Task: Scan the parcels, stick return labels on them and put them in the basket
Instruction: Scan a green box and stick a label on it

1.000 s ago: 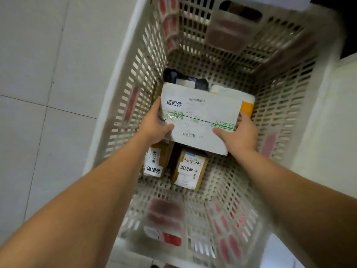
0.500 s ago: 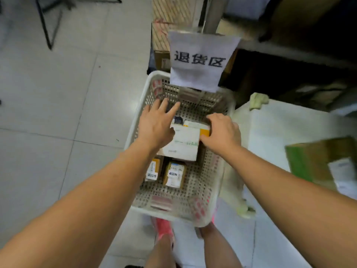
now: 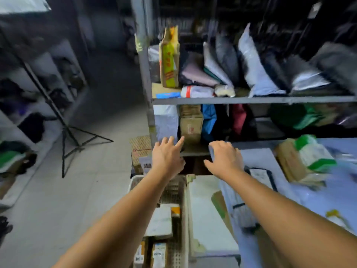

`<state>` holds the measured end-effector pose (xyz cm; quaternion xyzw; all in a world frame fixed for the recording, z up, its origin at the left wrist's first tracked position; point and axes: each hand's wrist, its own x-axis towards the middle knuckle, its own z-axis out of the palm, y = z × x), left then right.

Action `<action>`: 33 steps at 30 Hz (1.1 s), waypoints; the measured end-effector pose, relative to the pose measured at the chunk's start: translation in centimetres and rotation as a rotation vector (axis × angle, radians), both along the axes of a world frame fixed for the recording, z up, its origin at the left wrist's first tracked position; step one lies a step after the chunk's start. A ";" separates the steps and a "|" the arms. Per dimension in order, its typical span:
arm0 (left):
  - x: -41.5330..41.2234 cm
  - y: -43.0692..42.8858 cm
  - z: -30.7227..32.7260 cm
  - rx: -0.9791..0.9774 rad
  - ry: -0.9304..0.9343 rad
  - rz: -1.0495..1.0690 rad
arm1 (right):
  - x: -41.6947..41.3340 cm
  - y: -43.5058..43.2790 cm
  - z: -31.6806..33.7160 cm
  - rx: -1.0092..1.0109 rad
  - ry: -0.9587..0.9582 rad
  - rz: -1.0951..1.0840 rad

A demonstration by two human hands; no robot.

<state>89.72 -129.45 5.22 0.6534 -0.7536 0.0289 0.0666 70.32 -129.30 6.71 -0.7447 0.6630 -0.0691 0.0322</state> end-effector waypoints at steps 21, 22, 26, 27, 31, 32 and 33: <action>-42.3 9.0 5.1 0.127 0.104 -0.050 | -46.5 13.1 6.8 0.027 -0.345 -0.312; -43.4 8.4 4.6 0.141 0.119 -0.029 | -47.7 12.4 6.3 0.040 -0.374 -0.323; -48.3 5.7 1.8 0.214 0.231 0.057 | -50.9 8.3 4.4 0.091 -0.429 -0.317; -49.5 4.9 1.1 0.226 0.269 0.070 | -51.4 7.0 3.9 0.108 -0.416 -0.291; -53.6 1.2 -0.8 0.331 0.380 0.200 | -52.6 1.2 2.5 0.202 -0.386 -0.190; -54.5 0.6 -1.3 0.351 0.409 0.246 | -52.7 -0.2 2.1 0.223 -0.396 -0.160; -55.3 -0.1 -1.8 0.356 0.433 0.289 | -52.9 -1.7 1.8 0.230 -0.405 -0.129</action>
